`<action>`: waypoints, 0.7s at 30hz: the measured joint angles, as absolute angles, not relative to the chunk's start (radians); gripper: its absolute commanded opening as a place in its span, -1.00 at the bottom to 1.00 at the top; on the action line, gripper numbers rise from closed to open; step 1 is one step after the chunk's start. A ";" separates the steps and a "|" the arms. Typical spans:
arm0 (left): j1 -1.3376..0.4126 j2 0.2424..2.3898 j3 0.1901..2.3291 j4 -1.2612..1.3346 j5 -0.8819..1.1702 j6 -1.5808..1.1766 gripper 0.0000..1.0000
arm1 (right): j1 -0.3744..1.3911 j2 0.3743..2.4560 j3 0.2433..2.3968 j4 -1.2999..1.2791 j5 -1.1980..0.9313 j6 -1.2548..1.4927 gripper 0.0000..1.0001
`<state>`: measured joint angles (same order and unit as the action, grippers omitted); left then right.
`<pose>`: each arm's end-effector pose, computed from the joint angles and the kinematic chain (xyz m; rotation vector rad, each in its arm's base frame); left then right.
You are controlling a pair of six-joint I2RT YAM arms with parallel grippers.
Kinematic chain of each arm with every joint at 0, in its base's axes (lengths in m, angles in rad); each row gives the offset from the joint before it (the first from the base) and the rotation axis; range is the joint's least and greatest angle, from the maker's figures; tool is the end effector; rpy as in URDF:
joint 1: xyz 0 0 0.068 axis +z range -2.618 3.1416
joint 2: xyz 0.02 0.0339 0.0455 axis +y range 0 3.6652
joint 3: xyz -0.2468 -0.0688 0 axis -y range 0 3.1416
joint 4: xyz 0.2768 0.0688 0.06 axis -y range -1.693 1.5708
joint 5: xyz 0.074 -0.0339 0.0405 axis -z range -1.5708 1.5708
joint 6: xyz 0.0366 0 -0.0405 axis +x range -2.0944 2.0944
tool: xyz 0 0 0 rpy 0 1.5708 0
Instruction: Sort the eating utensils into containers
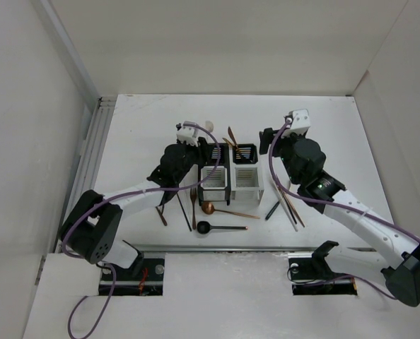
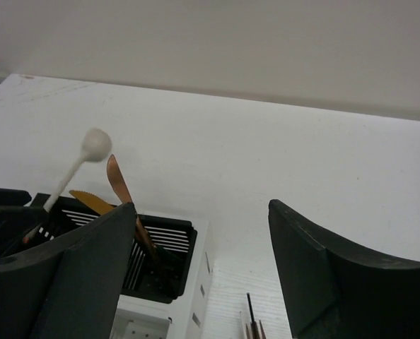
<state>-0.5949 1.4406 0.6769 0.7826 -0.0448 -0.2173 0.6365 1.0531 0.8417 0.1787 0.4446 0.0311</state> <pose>0.2824 -0.1891 0.2122 0.2617 1.5620 -0.6048 0.2410 0.1586 0.3250 -0.1398 1.5966 0.1621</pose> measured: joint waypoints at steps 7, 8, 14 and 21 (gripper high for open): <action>-0.595 1.439 0.665 0.796 -0.067 -0.210 -0.24 | 0.636 1.053 0.842 0.174 0.434 0.030 0.63; -0.595 1.438 0.662 0.796 -0.069 -0.210 -0.27 | 0.636 1.053 0.842 0.171 0.432 0.030 0.63; -0.595 1.423 0.650 0.773 -0.112 -0.195 -0.20 | 0.636 1.046 0.842 0.159 0.422 0.028 0.63; -0.530 1.392 0.723 0.672 -0.144 -0.152 0.10 | 0.636 1.026 0.852 0.137 0.402 0.022 0.82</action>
